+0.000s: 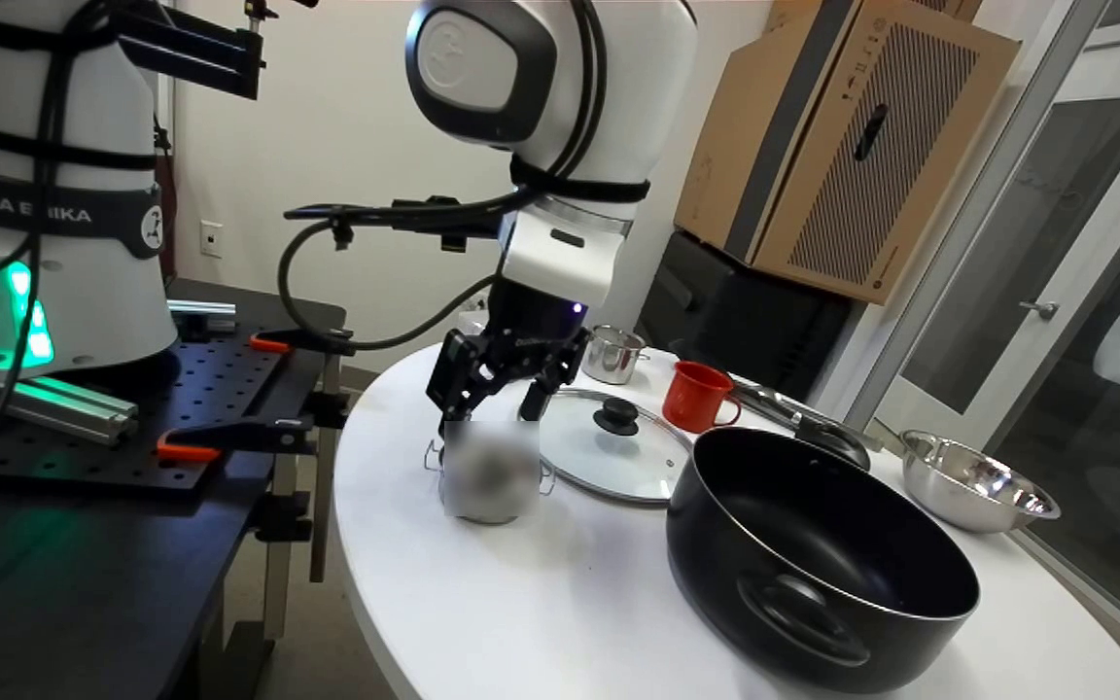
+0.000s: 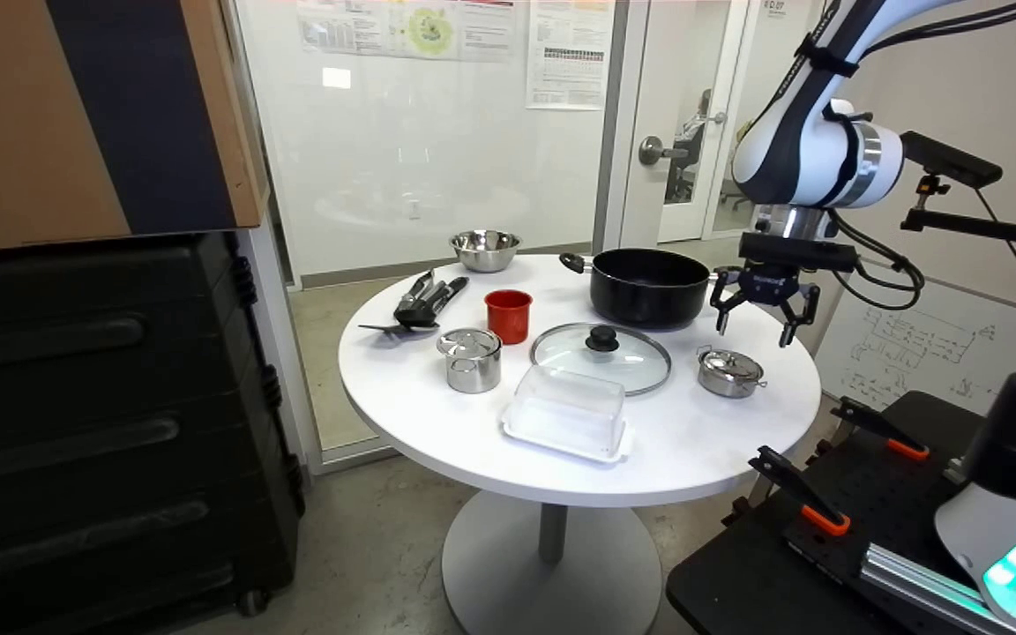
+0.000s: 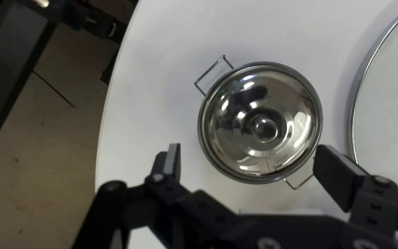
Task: Take the lid off the silver pot
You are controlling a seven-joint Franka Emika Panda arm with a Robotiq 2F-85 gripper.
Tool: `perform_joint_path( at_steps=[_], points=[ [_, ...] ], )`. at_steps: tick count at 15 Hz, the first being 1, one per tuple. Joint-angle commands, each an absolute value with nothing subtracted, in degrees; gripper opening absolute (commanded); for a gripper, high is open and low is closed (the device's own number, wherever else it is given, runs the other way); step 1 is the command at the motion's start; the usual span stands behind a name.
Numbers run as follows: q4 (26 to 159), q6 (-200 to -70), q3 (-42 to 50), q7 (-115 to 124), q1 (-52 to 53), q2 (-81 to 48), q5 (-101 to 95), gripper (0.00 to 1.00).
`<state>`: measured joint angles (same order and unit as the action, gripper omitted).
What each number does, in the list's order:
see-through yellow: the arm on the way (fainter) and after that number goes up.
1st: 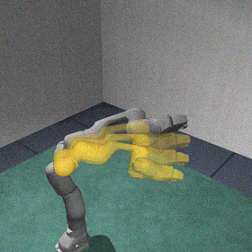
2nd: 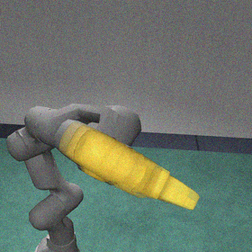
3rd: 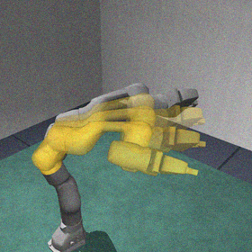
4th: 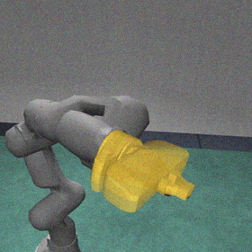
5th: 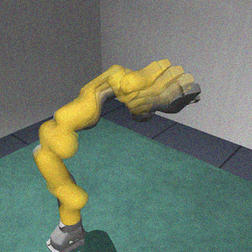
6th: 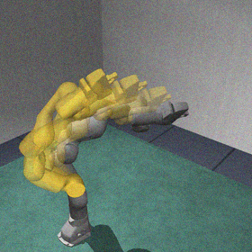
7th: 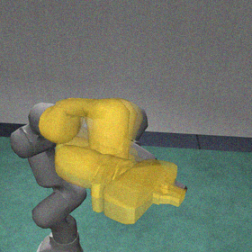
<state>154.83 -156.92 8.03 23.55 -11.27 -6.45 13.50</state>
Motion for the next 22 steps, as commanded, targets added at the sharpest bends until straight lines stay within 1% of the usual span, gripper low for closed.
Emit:
perform_joint_path(
  at_steps=[1, 6, 11, 13, 14, 15, 16, 17, 19, 22],
  points=[
    [153.9, -159.9, 7.7, 22.0, -9.9, -9.2, 16.8, 0.95],
    [152.5, -161.5, 6.8, 22.1, -9.1, -11.6, 19.5, 0.88],
    [152.0, -162.8, 6.2, 22.2, -8.5, -13.2, 20.2, 0.90],
    [152.0, -163.4, 6.2, 22.2, -8.3, -13.7, 20.1, 0.89],
    [152.0, -163.7, 6.2, 22.3, -8.3, -14.0, 20.1, 0.86],
    [151.9, -163.9, 6.2, 22.3, -8.2, -14.2, 20.2, 0.77],
    [151.9, -164.0, 6.1, 22.3, -8.3, -14.3, 20.3, 0.61],
    [151.8, -164.2, 6.0, 22.3, -8.3, -14.5, 20.4, 0.61],
    [151.7, -164.4, 5.9, 22.4, -8.3, -14.8, 20.6, 0.48],
    [151.6, -164.3, 5.8, 22.4, -8.3, -14.4, 20.9, 0.23]
  ],
)
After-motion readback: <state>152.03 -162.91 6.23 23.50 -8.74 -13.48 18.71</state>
